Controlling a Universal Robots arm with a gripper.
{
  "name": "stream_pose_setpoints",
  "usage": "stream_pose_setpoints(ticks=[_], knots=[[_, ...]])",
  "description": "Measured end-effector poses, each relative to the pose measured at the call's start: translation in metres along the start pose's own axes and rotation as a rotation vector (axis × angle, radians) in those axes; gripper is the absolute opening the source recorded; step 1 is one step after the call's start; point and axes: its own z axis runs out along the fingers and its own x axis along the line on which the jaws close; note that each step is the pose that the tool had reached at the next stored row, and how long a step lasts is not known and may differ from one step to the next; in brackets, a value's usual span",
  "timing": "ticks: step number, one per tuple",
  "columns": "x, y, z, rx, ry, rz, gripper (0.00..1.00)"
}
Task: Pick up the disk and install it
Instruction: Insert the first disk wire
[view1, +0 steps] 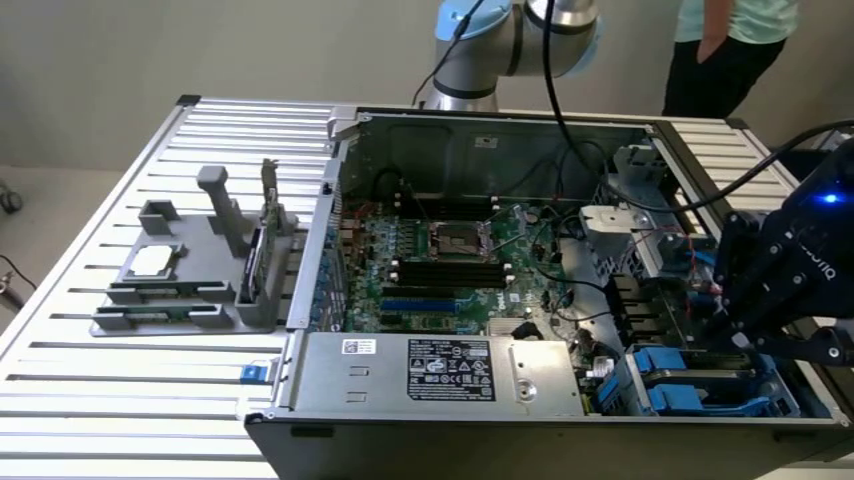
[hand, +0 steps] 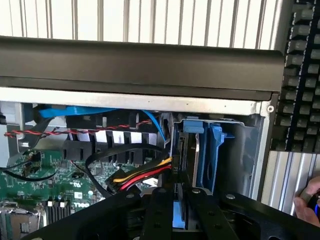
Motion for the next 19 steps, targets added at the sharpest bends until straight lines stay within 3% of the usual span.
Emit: stream_pose_setpoints(ticks=[2, 7, 9, 11, 16, 19], knots=[[0.000, 0.0022, -0.0001, 0.0033, -0.0083, 0.007, 0.17], [0.000, 0.0073, 0.0003, 0.0170, -0.0167, 0.018, 0.17], [0.000, 0.0081, 0.0008, 0.0186, -0.0221, 0.020, 0.17], [0.000, 0.0089, 0.0013, 0.0274, -0.0258, 0.022, 0.17], [0.000, 0.0117, 0.0029, 0.0601, -0.0267, 0.028, 0.17], [0.000, 0.0162, 0.0030, 0.0697, -0.0264, 0.028, 0.17]])
